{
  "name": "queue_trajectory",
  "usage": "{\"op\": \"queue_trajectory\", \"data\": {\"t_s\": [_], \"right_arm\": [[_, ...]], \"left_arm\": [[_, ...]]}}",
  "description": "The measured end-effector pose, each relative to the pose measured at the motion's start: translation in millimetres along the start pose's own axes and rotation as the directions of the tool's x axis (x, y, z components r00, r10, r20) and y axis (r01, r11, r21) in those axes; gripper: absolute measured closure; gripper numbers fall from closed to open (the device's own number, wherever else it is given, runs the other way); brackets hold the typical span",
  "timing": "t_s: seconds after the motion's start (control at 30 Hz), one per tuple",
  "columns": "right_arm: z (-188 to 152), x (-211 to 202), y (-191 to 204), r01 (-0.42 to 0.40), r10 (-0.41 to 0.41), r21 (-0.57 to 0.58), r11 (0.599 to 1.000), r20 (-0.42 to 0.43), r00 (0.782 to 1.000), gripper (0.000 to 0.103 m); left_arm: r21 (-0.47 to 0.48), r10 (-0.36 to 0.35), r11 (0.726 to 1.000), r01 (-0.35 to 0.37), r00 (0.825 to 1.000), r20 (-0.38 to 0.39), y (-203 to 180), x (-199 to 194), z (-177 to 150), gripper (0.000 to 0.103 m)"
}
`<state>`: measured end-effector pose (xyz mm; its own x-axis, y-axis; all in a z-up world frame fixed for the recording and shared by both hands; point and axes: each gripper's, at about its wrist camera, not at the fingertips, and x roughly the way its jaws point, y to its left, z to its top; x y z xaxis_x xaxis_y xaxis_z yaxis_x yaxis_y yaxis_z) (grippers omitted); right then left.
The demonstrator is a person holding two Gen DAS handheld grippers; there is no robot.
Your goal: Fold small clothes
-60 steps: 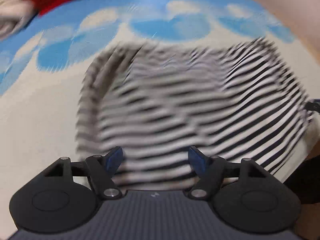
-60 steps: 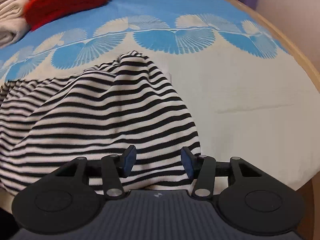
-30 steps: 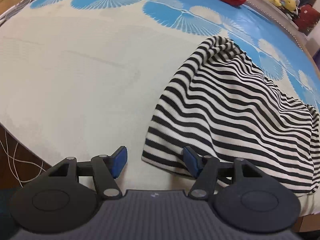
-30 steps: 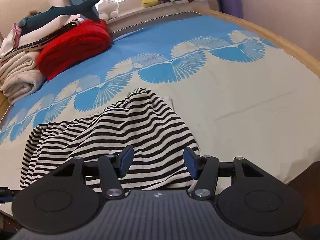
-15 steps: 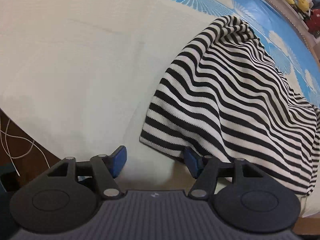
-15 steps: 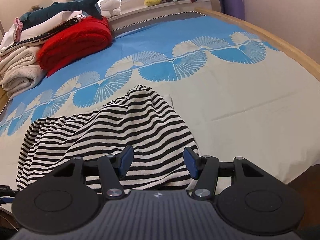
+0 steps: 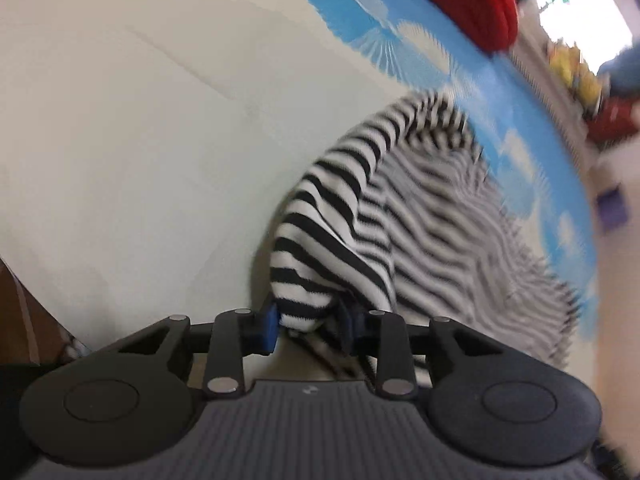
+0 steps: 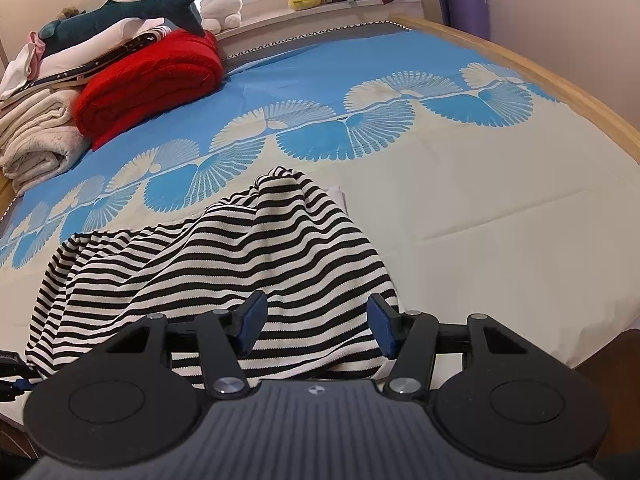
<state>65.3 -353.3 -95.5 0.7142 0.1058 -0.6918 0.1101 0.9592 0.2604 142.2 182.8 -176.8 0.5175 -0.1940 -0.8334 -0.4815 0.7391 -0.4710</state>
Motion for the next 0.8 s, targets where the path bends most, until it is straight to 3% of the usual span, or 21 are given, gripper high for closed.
{"op": "queue_trajectory", "data": {"t_s": [0.17,0.23,0.3,0.5,0.57,0.6,0.63,0.8], "right_arm": [[1,1,0,-0.001,0.001,0.01,1.0,-0.001,1.0,0.046],[1,3,1,-0.003,0.003,0.007,1.0,-0.003,1.0,0.046],[1,4,4,-0.002,0.002,0.0,1.0,-0.006,1.0,0.046],[0,8,7,-0.001,0.001,-0.015,1.0,-0.013,1.0,0.046],[0,8,7,0.002,-0.003,-0.015,1.0,-0.014,1.0,0.046],[0,8,7,0.005,-0.005,-0.014,1.0,-0.015,1.0,0.046],[0,8,6,0.006,-0.006,-0.012,1.0,-0.015,1.0,0.046],[4,8,0,0.035,-0.035,0.012,0.999,-0.001,0.999,0.046]], "left_arm": [[-0.16,-0.077,0.984,0.078,0.997,0.013,20,-8,7,0.066],[-0.189,-0.075,0.979,0.073,0.997,-0.003,24,-4,8,0.051],[-0.218,-0.07,0.974,0.064,0.997,-0.018,28,1,9,0.049],[-0.189,-0.026,0.982,0.014,0.998,-0.06,30,21,9,0.045],[-0.154,-0.029,0.988,0.021,0.998,-0.054,24,23,8,0.049],[-0.142,-0.037,0.989,0.028,0.998,-0.057,22,25,7,0.065],[-0.14,-0.05,0.989,0.041,0.997,-0.063,20,26,6,0.089],[-0.097,-0.075,0.992,0.075,0.997,-0.004,11,5,9,0.096]]}}
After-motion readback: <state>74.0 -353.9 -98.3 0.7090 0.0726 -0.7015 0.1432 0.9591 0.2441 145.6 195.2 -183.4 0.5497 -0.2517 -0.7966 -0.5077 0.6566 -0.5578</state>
